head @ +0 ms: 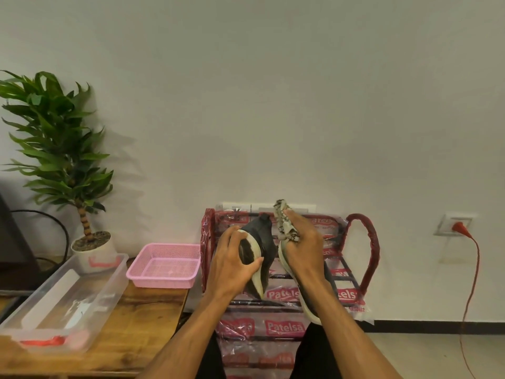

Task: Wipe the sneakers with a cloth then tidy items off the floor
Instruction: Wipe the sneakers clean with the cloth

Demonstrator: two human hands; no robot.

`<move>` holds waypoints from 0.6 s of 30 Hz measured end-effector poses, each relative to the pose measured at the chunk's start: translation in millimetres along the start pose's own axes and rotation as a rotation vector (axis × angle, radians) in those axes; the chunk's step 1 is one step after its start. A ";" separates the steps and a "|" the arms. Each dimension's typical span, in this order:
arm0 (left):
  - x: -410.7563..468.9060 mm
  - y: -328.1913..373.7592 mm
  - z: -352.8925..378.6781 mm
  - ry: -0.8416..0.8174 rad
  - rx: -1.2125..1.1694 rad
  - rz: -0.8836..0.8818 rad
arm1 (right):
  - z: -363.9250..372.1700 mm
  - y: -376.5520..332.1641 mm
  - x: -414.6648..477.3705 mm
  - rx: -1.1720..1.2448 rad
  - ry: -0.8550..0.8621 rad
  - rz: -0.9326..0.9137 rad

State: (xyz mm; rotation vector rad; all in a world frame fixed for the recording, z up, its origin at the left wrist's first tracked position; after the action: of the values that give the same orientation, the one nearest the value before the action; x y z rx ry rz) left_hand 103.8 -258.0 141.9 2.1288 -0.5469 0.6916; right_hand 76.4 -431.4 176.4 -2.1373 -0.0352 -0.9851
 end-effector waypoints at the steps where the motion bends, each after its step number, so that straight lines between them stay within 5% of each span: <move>1: 0.5 0.9 0.5 0.003 -0.004 -0.003 | 1.5 -4.2 -2.8 -0.013 -0.027 -0.036; 6: 0.0 4.7 2.9 -0.014 -0.014 -0.034 | 23.5 -15.0 -31.6 -0.114 -0.145 -0.215; 12: 1.7 4.0 1.6 -0.012 -0.012 -0.060 | 27.9 -7.3 -49.7 0.024 -0.091 -0.065; 18: 8.0 3.3 -1.3 0.034 0.030 -0.075 | 21.2 23.6 -42.9 0.055 -0.247 0.125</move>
State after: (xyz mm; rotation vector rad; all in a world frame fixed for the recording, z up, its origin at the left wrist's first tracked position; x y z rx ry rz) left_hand 107.5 -260.0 149.6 2.1498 -0.4391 0.6963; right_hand 67.4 -422.4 124.5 -2.1706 -0.0477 -0.6384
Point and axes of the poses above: each hand's wrist, its own x-axis towards the middle knuckle, its own z-axis out of the palm, y = z × x, the point moved 4 cm from there along x, towards the middle knuckle, and after that the axes turned 3 degrees about -z, right-handed, at the moved point
